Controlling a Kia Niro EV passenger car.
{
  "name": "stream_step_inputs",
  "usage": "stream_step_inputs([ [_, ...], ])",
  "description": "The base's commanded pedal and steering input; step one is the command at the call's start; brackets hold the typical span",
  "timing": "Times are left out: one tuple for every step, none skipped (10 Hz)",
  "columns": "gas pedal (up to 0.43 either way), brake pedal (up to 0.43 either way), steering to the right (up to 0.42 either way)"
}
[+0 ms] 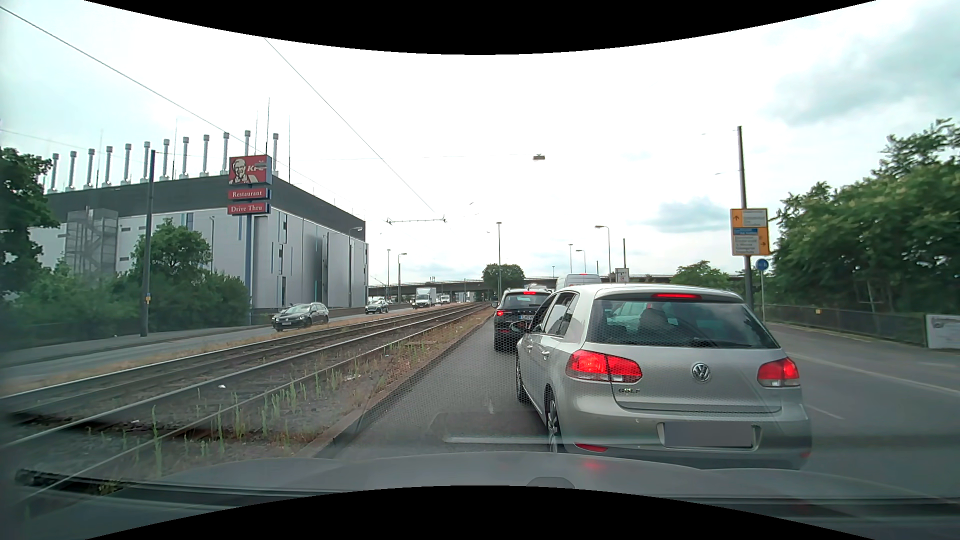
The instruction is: Follow the waypoints while adhering to traffic rules and regulations
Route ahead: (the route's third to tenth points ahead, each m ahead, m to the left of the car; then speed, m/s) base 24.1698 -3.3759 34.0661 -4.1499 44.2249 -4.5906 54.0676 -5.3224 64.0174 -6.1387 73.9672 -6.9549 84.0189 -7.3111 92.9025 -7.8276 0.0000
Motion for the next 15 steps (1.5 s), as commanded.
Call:
stream_step_inputs([
  [0.0,0.244,0.001],
  [0.0,0.244,0.001],
  [0.0,0.25,0.001],
  [0.0,0.244,0.001],
  [0.0,0.25,0.001],
  [0.0,0.244,0.001],
  [0.0,0.244,0.001],
  [0.0,0.244,0.001],
  [0.0,0.244,0.001],
  [0.0,0.244,0.001],
  [0.0,0.244,0.001],
  [0.0,0.244,0.001],
  [0.0,0.244,0.001],
  [0.0,0.244,0.001],
  [0.0,0.244,0.001],
])
